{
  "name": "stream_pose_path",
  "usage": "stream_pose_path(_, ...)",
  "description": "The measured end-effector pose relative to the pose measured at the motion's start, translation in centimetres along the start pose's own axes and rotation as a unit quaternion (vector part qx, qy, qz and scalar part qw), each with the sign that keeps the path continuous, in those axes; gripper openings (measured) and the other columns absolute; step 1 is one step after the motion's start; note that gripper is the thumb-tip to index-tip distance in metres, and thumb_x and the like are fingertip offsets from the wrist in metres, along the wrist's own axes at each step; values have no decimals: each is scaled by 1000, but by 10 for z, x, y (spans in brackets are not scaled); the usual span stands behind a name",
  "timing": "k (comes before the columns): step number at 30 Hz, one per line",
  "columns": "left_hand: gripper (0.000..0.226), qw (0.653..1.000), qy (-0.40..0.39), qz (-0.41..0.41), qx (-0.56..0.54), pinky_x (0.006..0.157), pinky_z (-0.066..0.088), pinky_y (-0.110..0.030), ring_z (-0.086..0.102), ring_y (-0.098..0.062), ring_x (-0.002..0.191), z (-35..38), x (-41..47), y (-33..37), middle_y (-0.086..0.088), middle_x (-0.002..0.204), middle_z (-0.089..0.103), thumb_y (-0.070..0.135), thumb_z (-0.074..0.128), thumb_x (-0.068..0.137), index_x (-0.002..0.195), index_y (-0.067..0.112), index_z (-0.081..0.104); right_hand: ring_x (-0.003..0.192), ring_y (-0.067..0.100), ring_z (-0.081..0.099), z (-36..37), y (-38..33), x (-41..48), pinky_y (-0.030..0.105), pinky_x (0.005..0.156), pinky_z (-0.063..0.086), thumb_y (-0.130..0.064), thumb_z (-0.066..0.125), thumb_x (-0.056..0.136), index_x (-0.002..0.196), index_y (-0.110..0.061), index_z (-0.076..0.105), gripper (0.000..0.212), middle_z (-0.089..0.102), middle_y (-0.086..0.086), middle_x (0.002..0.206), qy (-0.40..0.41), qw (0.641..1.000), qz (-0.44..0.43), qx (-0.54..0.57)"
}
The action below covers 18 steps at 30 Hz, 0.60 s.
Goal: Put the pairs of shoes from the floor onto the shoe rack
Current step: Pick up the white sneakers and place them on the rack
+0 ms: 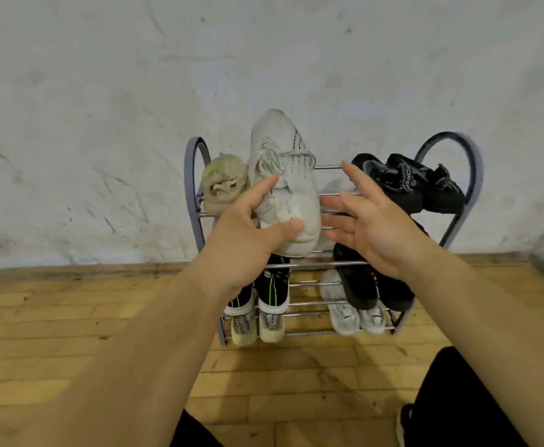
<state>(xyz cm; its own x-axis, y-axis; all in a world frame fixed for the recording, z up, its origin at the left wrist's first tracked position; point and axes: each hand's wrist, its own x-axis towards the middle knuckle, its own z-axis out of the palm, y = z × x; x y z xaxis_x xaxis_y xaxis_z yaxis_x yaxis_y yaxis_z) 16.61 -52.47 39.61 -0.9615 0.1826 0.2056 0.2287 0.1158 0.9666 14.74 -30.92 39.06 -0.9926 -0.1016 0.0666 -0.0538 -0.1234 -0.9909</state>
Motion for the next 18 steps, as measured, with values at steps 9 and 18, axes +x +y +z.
stream_pose_path(9, 70, 993, -115, 21, 33, 110, 49, -32, 60, 1, 125, 38, -15, 6, 22, 141, 61, 24, 84, 86, 140, 54, 51, 105, 28, 71, -38, -16, -31, 45, 92, 58, -12, 54, 105, 146, -34, 51, 47, 72, 5, 128, 23, 999, 12, 35)
stream_pose_path(18, 63, 951, -274, -67, 124, 90, 54, -17, 68, -3, 116, 11, -21, 11, 27, 141, 57, 14, 76, 91, 140, 48, 56, 91, 23, 68, -80, -18, -49, 40, 75, 58, 1, 57, 95, 128, -34, 66, 49, 75, 7, 119, -3, 992, 67, -107)
